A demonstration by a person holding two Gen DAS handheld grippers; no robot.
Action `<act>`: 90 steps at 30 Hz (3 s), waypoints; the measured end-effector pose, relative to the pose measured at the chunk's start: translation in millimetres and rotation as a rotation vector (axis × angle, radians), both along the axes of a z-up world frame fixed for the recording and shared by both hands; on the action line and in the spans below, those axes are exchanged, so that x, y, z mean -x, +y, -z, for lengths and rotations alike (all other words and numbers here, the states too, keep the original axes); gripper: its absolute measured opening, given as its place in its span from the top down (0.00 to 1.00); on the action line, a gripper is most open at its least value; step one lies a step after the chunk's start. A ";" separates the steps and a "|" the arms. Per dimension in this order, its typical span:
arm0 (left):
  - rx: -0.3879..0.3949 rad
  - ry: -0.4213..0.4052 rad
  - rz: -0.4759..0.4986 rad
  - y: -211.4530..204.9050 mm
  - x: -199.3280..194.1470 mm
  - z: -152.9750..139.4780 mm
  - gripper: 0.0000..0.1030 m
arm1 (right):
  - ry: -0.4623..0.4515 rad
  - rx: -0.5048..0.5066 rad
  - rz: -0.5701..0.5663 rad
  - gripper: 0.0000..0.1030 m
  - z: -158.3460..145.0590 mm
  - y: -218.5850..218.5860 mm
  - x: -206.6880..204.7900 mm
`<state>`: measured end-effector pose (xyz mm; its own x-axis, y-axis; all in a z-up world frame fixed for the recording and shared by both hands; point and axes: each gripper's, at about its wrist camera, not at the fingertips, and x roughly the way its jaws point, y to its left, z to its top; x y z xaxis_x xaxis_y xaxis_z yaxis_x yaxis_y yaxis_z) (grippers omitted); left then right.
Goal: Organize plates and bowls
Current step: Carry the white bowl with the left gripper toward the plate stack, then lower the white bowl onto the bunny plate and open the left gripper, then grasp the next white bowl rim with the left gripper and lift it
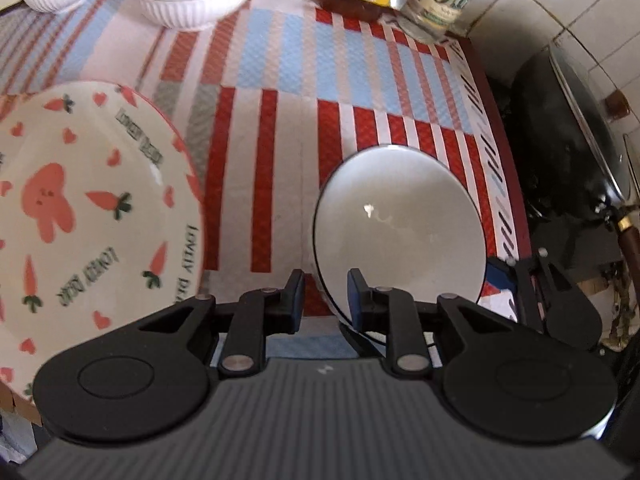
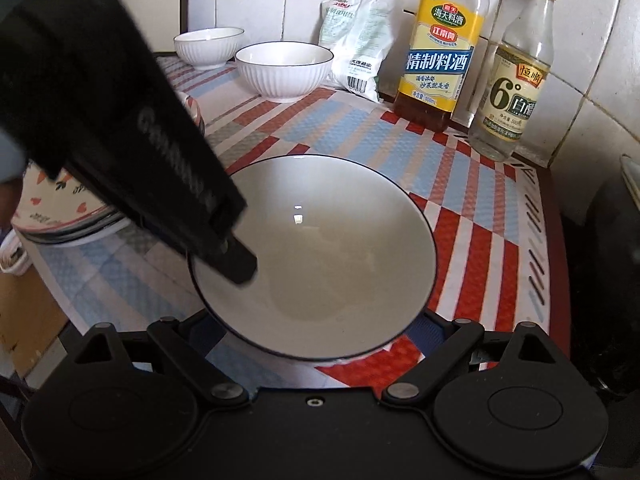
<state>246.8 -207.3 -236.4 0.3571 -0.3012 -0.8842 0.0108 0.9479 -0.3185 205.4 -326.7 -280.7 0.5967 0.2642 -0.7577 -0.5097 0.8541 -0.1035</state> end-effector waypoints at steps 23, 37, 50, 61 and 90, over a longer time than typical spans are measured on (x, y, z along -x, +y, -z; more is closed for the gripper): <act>-0.003 -0.140 0.008 24.7 78.1 -108.7 0.54 | -0.037 -0.144 -0.085 0.07 -96.4 -36.9 71.5; -0.044 -0.263 0.055 56.5 75.9 -157.4 0.53 | -0.081 -0.214 -0.049 0.07 -140.6 -17.6 71.3; -0.027 -0.293 0.056 137.7 0.0 -150.6 0.55 | -0.128 -0.196 0.012 0.07 -182.9 42.4 4.9; -0.011 -0.281 0.048 168.8 -65.7 -108.2 0.57 | -0.063 -0.307 0.161 0.08 -161.6 78.9 -64.4; -0.074 -0.180 0.043 169.0 -222.6 0.9 0.83 | 0.319 -0.349 0.446 0.78 -20.0 126.1 -238.8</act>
<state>469.4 -38.3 -237.4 0.4992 -0.2563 -0.8277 0.1024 0.9660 -0.2373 444.2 -200.6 -260.7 0.4663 0.3053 -0.8303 -0.0577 0.9470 0.3159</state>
